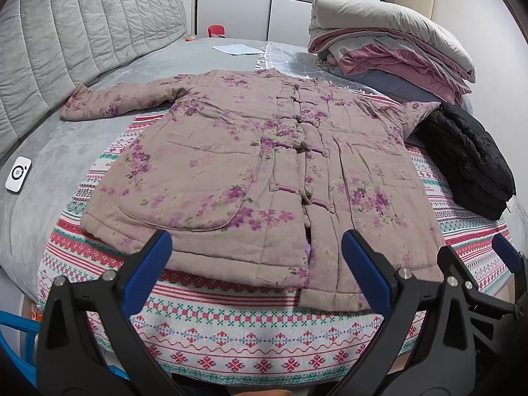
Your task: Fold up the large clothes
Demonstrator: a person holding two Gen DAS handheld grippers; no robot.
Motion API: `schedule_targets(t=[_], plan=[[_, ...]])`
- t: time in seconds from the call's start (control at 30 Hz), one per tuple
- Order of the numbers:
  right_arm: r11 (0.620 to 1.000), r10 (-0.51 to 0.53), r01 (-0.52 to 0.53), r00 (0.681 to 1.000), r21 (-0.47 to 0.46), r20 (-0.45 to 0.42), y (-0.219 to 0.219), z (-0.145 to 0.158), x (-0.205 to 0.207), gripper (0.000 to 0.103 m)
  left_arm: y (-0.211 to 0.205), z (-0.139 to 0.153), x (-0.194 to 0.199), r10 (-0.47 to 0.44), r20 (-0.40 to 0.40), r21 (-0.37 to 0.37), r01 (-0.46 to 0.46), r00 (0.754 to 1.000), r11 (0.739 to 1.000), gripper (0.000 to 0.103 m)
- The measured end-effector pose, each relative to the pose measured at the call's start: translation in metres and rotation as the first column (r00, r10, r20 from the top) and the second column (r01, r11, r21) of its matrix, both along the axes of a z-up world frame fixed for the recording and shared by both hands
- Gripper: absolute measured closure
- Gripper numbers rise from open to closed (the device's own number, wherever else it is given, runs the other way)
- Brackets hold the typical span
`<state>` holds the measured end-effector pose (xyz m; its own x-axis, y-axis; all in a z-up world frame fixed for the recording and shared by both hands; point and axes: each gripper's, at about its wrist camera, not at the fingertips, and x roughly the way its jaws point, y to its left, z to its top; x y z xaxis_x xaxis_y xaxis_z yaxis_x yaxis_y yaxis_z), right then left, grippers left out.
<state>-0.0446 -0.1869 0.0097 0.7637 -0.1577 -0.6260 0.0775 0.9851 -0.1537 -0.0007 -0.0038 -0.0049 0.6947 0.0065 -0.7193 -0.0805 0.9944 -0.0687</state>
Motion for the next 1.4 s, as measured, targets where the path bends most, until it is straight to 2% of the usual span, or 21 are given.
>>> schedule_targets(t=[0.43, 0.5, 0.53, 0.63, 0.77, 0.97, 1.03, 1.07, 1.2, 1.33, 1.4], plan=[[1.0, -0.001, 0.001, 1.0, -0.005, 0.009, 0.001, 0.0, 0.0, 0.0, -0.002, -0.003, 0.001, -0.001, -0.031, 0.011, 0.002, 1.0, 1.0, 0.001], [1.0, -0.002, 0.002, 1.0, 0.003, 0.006, 0.001, -0.001, 0.0, 0.0, -0.001, -0.003, 0.002, 0.0, -0.079, 0.02, 0.002, 0.997, 1.0, 0.001], [1.0, -0.002, 0.002, 1.0, 0.002, 0.016, 0.001, -0.001, -0.001, 0.0, -0.001, -0.003, 0.001, -0.001, -0.056, 0.016, 0.002, 0.998, 1.0, 0.001], [1.0, -0.003, 0.002, 1.0, 0.003, 0.019, 0.0, -0.002, 0.0, 0.0, 0.001, -0.003, 0.004, 0.002, -0.086, 0.026, 0.0, 0.996, 1.0, 0.001], [1.0, -0.006, 0.006, 1.0, 0.001, 0.001, 0.0, -0.006, 0.003, 0.0, 0.001, -0.005, 0.005, 0.003, -0.081, 0.018, -0.002, 0.997, 1.0, 0.001], [1.0, -0.008, 0.008, 0.999, 0.007, 0.051, -0.002, -0.009, 0.008, 0.0, 0.007, -0.011, 0.012, -0.004, -0.064, 0.022, 0.006, 0.998, 1.0, 0.001], [0.999, -0.001, -0.001, 0.999, 0.047, 0.032, -0.011, -0.012, 0.016, 0.0, 0.021, -0.017, 0.019, 0.016, -0.078, 0.002, -0.016, 0.997, 1.0, 0.001], [0.996, -0.007, 0.008, 1.0, 0.088, -0.003, -0.022, -0.016, 0.023, 0.0, 0.033, -0.021, 0.023, 0.041, -0.089, -0.016, -0.043, 0.995, 0.999, 0.001], [0.983, -0.078, 0.1, 0.987, 0.156, -0.141, -0.065, -0.033, 0.038, 0.0, 0.085, -0.028, 0.029, 0.132, -0.118, -0.047, -0.138, 0.984, 0.989, 0.001], [0.924, -0.065, 0.145, 0.972, 0.353, -0.228, -0.102, -0.055, 0.041, 0.0, 0.144, -0.032, 0.024, 0.253, -0.12, -0.045, -0.26, 0.96, 0.965, 0.001], [0.911, -0.064, 0.154, 0.969, 0.383, -0.238, -0.119, -0.059, 0.039, 0.0, 0.172, -0.041, 0.016, 0.296, -0.151, -0.09, -0.312, 0.943, 0.946, 0.001]])
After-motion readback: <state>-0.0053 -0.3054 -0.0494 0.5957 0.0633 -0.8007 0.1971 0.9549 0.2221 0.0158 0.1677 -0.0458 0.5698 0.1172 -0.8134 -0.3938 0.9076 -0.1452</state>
